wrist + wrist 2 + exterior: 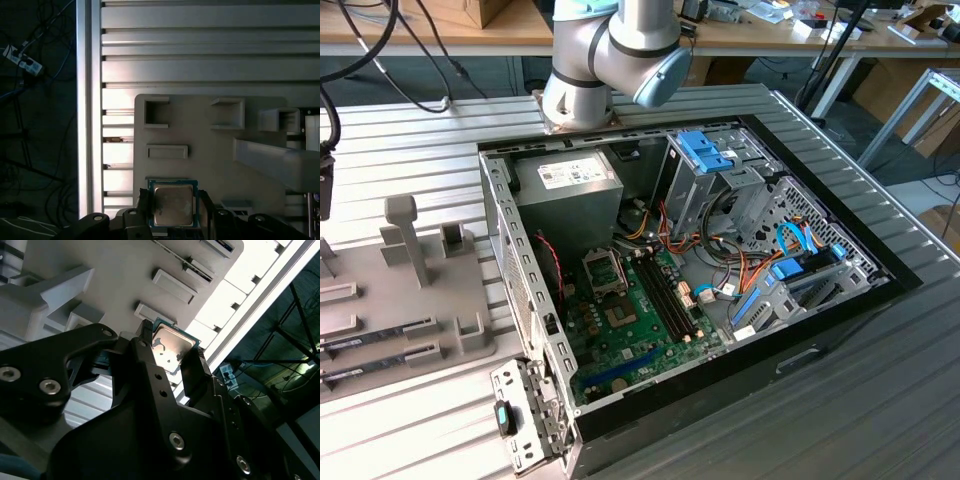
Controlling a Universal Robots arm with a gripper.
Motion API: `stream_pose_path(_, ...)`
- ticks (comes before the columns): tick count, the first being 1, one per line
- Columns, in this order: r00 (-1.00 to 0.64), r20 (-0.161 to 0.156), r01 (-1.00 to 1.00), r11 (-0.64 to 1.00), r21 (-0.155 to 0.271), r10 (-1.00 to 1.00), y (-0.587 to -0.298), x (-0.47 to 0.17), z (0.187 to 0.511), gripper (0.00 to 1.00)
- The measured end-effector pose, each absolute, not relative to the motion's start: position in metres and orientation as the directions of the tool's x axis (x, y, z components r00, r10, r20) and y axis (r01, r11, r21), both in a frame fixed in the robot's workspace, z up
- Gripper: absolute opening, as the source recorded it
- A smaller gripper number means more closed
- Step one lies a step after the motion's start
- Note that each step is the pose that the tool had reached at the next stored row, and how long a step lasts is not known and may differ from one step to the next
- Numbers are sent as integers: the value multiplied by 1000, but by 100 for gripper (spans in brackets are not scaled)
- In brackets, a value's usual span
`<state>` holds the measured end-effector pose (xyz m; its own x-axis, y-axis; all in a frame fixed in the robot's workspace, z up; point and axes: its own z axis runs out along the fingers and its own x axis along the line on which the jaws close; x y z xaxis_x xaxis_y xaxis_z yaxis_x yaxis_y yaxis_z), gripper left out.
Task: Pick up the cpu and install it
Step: 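Pick up the cpu and move it towards the insertion slot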
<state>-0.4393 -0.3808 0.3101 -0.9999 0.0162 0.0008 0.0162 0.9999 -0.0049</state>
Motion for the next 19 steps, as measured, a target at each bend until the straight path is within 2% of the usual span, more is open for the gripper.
stream_pose_path(19,-1000,1,16,1000,-5,16,-381,-439,333,47)
